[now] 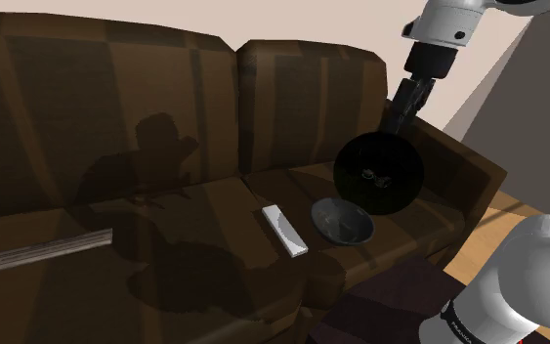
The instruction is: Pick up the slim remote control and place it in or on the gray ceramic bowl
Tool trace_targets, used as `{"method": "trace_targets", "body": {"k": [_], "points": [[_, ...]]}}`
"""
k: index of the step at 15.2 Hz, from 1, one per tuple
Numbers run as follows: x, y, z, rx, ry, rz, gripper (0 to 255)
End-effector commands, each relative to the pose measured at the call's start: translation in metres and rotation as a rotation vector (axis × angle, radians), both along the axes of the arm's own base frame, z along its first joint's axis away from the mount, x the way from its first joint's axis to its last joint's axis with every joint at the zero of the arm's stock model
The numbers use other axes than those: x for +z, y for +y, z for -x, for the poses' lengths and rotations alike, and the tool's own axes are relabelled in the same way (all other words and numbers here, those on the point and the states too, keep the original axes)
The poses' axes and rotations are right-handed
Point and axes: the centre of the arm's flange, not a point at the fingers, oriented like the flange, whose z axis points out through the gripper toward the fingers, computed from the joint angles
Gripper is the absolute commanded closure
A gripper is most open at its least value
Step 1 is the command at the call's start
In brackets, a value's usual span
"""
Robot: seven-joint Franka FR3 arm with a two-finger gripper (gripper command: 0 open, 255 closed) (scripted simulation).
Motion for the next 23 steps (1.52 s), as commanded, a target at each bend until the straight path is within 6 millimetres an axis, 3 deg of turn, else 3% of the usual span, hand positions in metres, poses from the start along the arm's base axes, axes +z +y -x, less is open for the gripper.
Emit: {"method": "trace_targets", "body": {"k": [1, 23], "points": [[0.000, 0.000, 0.000, 0.000, 0.000, 0.000, 0], [-0.248, 0.081, -0.133, -0.107, 0.010, 0.045, 0]]}}
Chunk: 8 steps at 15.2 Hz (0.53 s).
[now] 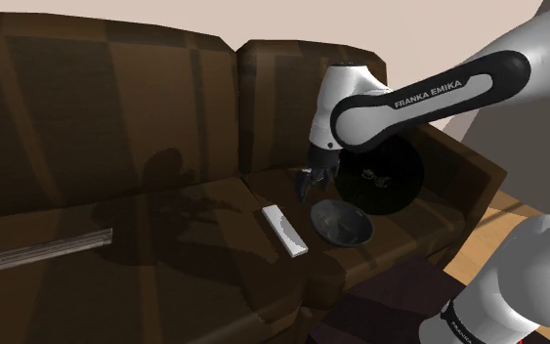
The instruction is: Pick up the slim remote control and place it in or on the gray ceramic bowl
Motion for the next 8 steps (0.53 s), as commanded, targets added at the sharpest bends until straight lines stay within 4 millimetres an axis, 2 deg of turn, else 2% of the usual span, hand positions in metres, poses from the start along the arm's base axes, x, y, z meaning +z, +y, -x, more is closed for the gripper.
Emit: {"method": "trace_targets", "body": {"k": [1, 8], "points": [[-0.026, 0.009, -0.013, -0.010, -0.001, 0.003, 0], [-0.105, 0.029, -0.057, -0.044, 0.003, 0.017, 0]]}}
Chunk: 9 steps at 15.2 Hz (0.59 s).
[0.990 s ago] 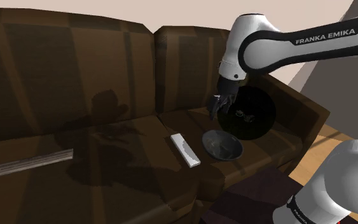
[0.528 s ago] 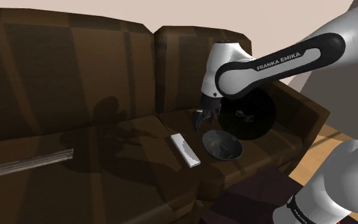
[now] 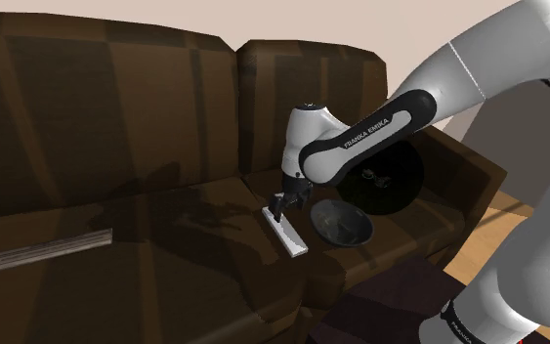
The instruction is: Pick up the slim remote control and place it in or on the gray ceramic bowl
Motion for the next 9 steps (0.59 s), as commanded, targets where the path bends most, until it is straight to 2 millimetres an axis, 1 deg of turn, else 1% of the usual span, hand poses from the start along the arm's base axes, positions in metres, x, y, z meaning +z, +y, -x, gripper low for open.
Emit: {"method": "trace_targets", "body": {"k": [1, 9], "points": [[-0.019, 0.005, -0.012, -0.011, 0.000, 0.004, 0], [-0.059, 0.004, -0.013, -0.011, 0.000, 0.004, 0]]}}
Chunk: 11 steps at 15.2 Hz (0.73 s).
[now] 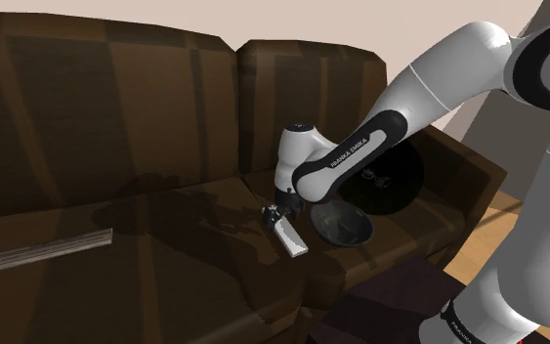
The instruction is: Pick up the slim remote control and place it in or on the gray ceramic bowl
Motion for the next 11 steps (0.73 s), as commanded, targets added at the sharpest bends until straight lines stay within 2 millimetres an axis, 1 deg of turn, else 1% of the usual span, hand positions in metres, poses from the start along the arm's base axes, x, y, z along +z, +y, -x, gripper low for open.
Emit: {"method": "trace_targets", "body": {"k": [1, 8, 9, 11], "points": [[-0.0047, -0.0008, 0.0005, 0.000, 0.000, 0.000, 0], [-0.0046, -0.0008, 0.0005, 0.000, 0.000, 0.000, 0], [-0.0046, -0.0008, 0.0005, 0.000, 0.000, 0.000, 255], [-0.0047, -0.0008, 0.0005, 0.000, 0.000, 0.000, 255]]}}
